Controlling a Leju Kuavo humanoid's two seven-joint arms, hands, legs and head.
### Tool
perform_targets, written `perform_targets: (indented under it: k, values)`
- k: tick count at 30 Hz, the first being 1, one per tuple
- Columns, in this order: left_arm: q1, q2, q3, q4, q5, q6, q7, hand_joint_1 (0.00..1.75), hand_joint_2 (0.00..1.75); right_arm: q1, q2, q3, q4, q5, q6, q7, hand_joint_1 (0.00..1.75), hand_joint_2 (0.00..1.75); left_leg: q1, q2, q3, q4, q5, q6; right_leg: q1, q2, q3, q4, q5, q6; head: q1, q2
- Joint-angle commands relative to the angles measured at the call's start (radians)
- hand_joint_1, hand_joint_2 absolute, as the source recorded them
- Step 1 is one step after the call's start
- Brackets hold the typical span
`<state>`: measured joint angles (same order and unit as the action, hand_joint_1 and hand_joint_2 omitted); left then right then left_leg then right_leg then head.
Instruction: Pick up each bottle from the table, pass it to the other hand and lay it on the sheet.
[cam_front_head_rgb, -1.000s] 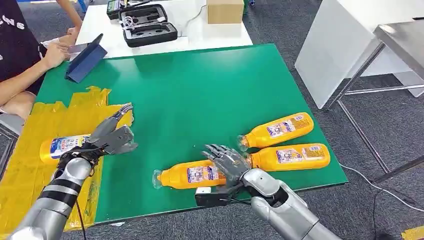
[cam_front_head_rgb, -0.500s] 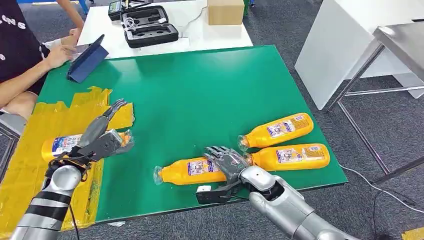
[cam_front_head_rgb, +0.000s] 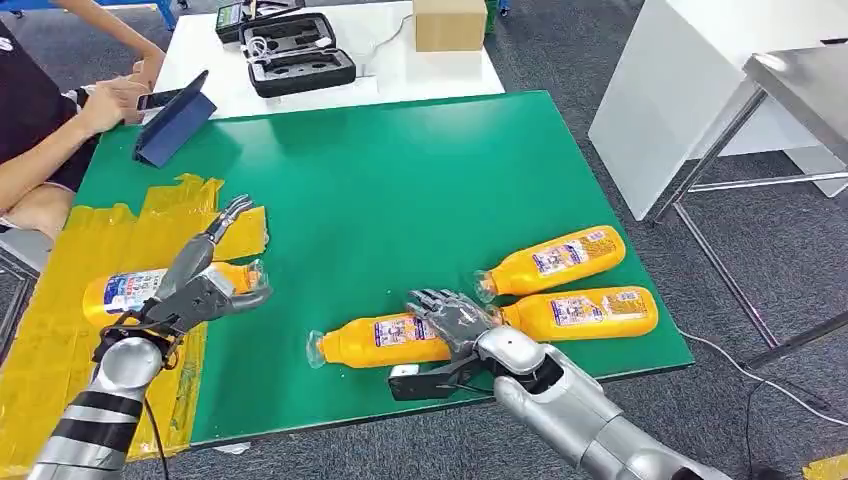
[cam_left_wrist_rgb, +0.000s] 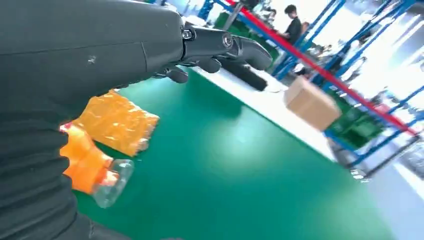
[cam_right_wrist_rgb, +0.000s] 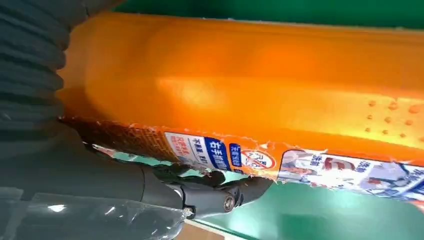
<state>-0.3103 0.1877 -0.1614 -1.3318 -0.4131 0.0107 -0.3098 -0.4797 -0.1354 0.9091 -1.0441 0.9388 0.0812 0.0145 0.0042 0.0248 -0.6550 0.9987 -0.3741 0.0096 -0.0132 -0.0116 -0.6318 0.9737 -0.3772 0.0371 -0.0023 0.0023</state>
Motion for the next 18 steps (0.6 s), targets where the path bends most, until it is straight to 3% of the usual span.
perform_targets:
  k: [1, 12, 18]
  values:
    - [0.054, -0.048, -0.024, -0.156, 0.089, -0.014, -0.028, 0.0, 1.75, 0.028, 0.041, -0.038, 0.108, 0.023, -0.147, 0.053, 1.75, 1.75, 0.001, -0.005, 0.005, 0.0, -0.002, -0.001, 0.001, -0.002, 0.007, -0.001, -0.003, -0.002, 0.0, 0.0]
    - [0.086, -0.079, -0.026, -0.204, 0.137, -0.03, -0.017, 0.0, 1.75, 0.184, 0.07, -0.267, -0.105, 0.023, -0.32, 0.029, 1.75, 1.75, 0.0, -0.004, 0.002, 0.0, -0.002, -0.001, -0.001, -0.002, 0.004, 0.001, -0.003, -0.001, 0.0, 0.0]
    - [0.096, -0.088, -0.05, -0.237, 0.196, -0.066, -0.003, 0.0, 1.75, 0.271, 0.104, -0.428, -0.269, -0.066, -0.559, -0.123, 1.75, 1.75, 0.0, -0.004, 0.0, 0.001, -0.003, -0.001, 0.0, -0.002, 0.001, 0.001, -0.003, -0.001, 0.0, 0.0]
